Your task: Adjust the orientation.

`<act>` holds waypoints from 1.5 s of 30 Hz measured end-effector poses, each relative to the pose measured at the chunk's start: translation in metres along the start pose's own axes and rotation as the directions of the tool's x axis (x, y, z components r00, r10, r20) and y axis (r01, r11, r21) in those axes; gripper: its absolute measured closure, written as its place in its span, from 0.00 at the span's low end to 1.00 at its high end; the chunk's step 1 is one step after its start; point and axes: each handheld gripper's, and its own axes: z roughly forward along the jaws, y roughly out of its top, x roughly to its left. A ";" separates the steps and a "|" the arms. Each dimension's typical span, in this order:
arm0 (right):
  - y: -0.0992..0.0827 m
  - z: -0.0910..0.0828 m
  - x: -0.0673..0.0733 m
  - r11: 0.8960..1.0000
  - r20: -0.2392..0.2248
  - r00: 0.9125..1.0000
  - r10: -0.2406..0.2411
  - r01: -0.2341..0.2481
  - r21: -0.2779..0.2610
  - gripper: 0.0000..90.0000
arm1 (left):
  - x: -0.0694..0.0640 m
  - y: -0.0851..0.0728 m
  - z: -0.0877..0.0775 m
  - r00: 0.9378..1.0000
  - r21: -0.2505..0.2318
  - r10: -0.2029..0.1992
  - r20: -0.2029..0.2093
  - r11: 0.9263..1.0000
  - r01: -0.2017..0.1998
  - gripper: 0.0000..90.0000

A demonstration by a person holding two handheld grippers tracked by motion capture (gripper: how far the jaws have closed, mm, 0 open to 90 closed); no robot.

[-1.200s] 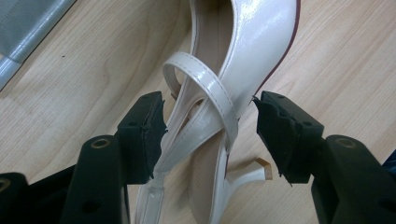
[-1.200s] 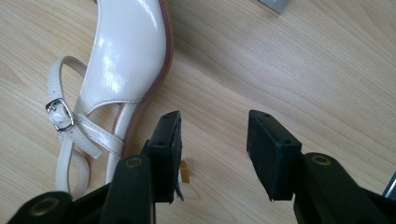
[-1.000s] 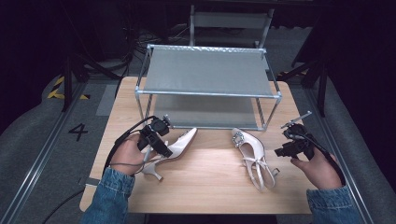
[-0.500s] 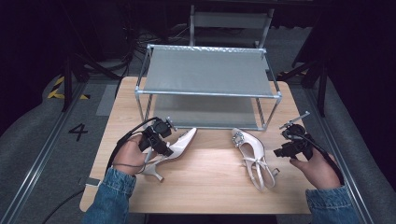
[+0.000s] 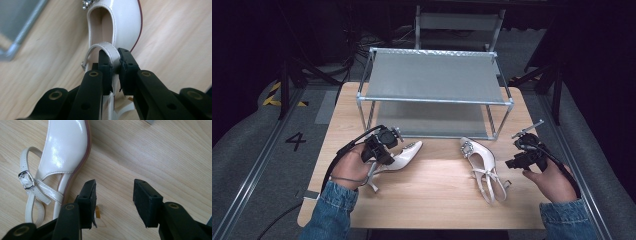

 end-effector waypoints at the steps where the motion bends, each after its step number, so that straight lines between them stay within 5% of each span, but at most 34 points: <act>1: 0.000 0.000 0.000 1.000 0.001 1.000 0.001 -0.001 0.001 0.60 | -0.002 0.001 0.000 1.000 0.013 -0.003 -0.029 1.000 0.003 0.91; 3: 0.000 0.001 0.001 1.000 0.001 1.000 0.001 -0.001 0.002 0.60 | -0.005 0.003 0.000 0.999 0.026 0.000 -0.045 1.000 0.001 0.91; 10: 0.000 0.002 0.001 1.000 0.002 1.000 0.000 0.000 0.003 0.58 | -0.027 0.018 0.010 0.996 0.039 0.071 0.062 0.997 -0.074 0.91; 19: -0.001 0.003 -0.001 1.000 -0.005 1.000 0.002 -0.002 -0.003 0.57 | -0.036 0.027 0.028 0.987 0.089 0.055 0.153 0.994 -0.069 0.90; 25: -0.002 0.004 -0.003 1.000 -0.005 1.000 0.014 -0.014 -0.002 0.56 | -0.033 0.025 0.026 0.975 0.048 0.026 0.222 0.998 -0.037 0.87; 35: -0.001 0.007 -0.001 1.000 -0.006 1.000 0.007 -0.007 0.007 0.55 | -0.037 0.029 0.042 0.980 0.106 0.020 0.199 0.993 -0.042 0.82; 39: -0.001 0.008 0.000 1.000 -0.009 1.000 0.006 -0.005 0.010 0.55 | -0.039 0.031 0.047 0.985 0.098 0.011 0.175 0.995 -0.028 0.84; 45: -0.002 0.008 0.000 1.000 -0.009 1.000 0.000 0.000 0.015 0.55 | -0.037 0.027 0.051 0.983 0.055 -0.003 0.181 0.998 -0.007 0.88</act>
